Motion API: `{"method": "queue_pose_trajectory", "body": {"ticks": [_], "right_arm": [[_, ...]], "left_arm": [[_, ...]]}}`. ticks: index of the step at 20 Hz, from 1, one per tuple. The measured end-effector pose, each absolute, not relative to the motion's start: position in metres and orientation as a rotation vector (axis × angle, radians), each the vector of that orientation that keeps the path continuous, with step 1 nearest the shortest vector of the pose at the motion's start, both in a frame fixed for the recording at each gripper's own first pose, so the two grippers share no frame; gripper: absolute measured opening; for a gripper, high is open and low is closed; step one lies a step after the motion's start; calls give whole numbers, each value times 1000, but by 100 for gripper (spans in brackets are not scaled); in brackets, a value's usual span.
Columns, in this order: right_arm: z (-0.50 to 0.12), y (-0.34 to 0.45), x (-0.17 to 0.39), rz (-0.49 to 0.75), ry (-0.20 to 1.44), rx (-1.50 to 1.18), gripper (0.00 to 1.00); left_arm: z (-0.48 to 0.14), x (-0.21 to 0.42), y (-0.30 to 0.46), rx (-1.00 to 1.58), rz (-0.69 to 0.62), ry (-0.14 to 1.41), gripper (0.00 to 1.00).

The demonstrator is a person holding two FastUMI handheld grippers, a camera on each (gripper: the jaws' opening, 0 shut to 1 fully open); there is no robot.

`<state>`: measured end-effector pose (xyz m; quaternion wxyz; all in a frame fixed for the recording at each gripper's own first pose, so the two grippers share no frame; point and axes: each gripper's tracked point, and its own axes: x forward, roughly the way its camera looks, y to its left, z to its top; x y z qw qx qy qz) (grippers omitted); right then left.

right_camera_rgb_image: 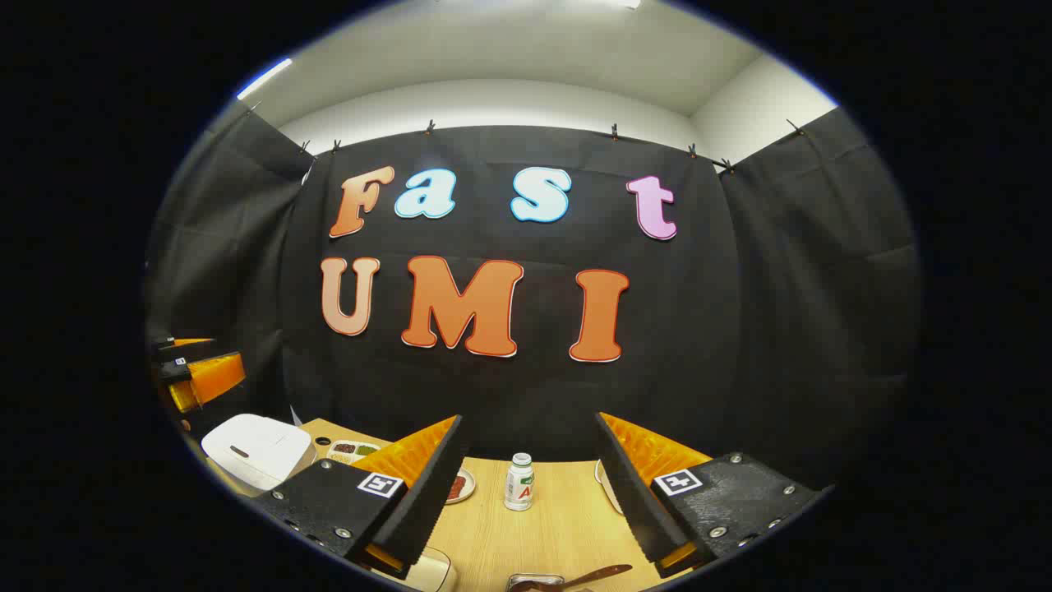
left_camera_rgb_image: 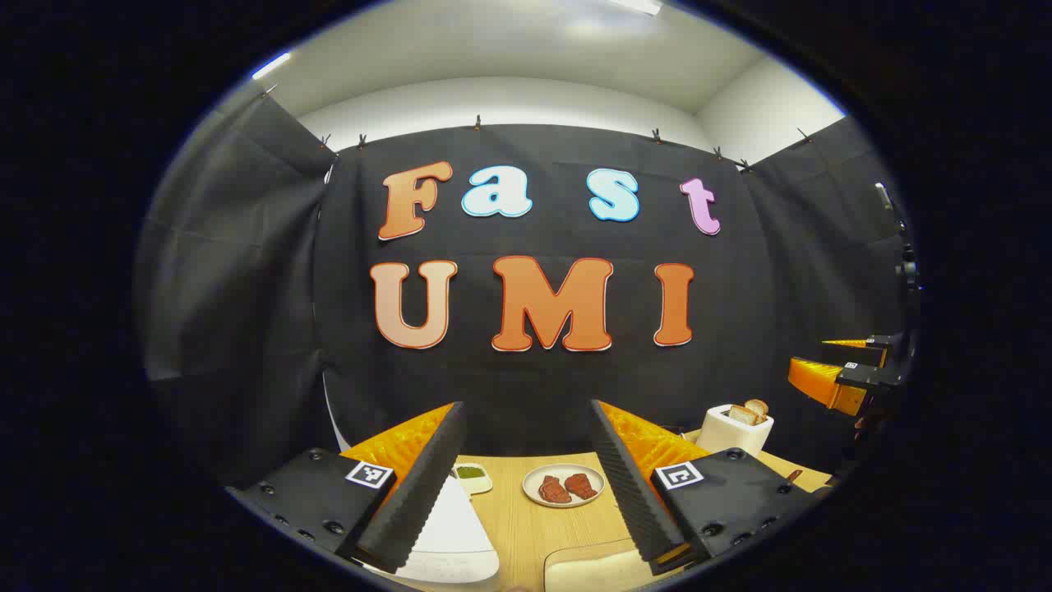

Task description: Close the left gripper, press the button to open the rice cooker; take a wooden spoon from the chopstick holder with the right hand, scoop a spoonful of rice and pour it into the rice cooker, then put the wooden spoon back into the chopstick holder.

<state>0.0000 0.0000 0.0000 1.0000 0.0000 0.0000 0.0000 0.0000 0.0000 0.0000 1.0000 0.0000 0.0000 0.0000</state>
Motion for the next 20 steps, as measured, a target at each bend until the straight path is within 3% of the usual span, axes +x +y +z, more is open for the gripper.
{"method": "queue_pose_trajectory", "body": {"ticks": [20], "right_arm": [[-15, -42, -31, -66, 17, -41, 95]], "left_arm": [[11, -6, -22, 28, 23, -11, 100]]}}
